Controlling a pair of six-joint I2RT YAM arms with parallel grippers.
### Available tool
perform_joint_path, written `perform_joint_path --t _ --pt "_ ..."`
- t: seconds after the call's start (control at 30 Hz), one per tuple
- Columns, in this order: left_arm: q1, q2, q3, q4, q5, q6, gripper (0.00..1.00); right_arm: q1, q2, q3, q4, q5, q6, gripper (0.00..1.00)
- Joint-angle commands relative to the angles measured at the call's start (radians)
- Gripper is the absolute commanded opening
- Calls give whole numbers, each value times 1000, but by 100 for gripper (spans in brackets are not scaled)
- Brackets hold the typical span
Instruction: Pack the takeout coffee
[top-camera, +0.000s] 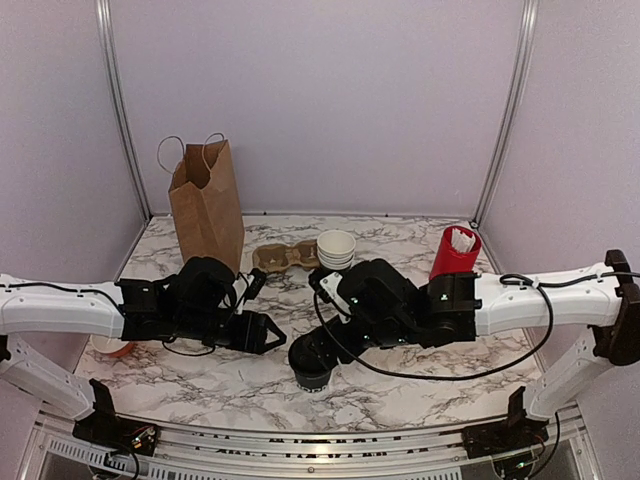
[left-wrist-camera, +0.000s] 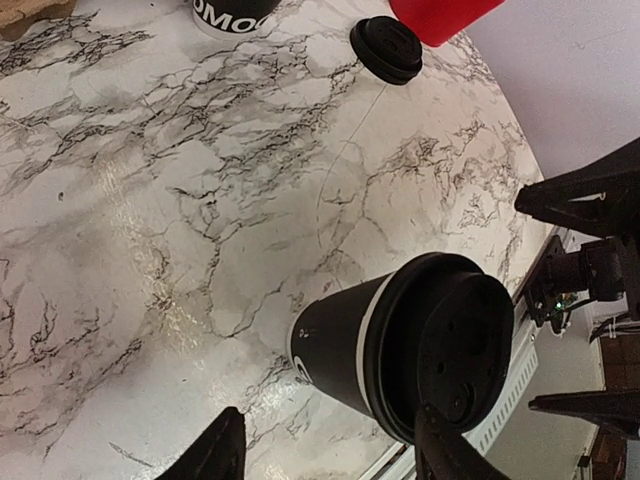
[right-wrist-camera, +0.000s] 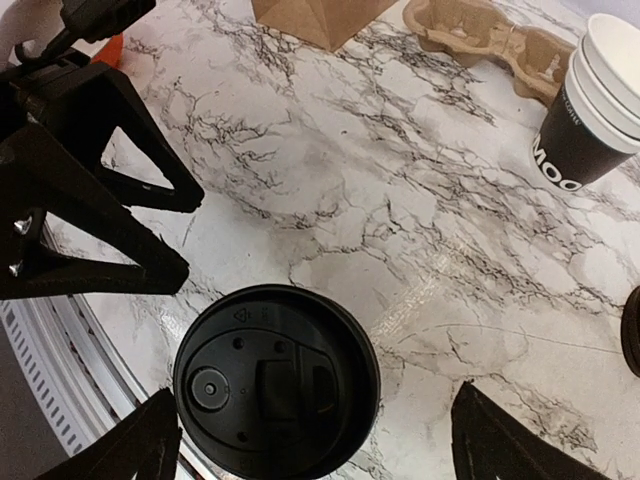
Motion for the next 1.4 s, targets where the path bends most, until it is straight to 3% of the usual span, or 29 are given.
perform_joint_path --t 0.0,0.4,0.8,1.37 --pt "-18 -31 -45 -7 52 -22 59 -4 -37 -54 40 -76 -81 93" --pt "-18 -10 -108 112 132 -65 63 13 -194 -284 185 -71 -136 96" --pt "-49 6 -135 177 165 -88 60 10 -196 -383 278 -160 -157 96" --pt "-49 91 -73 156 163 -51 53 25 -167 -502 418 -100 -152 94"
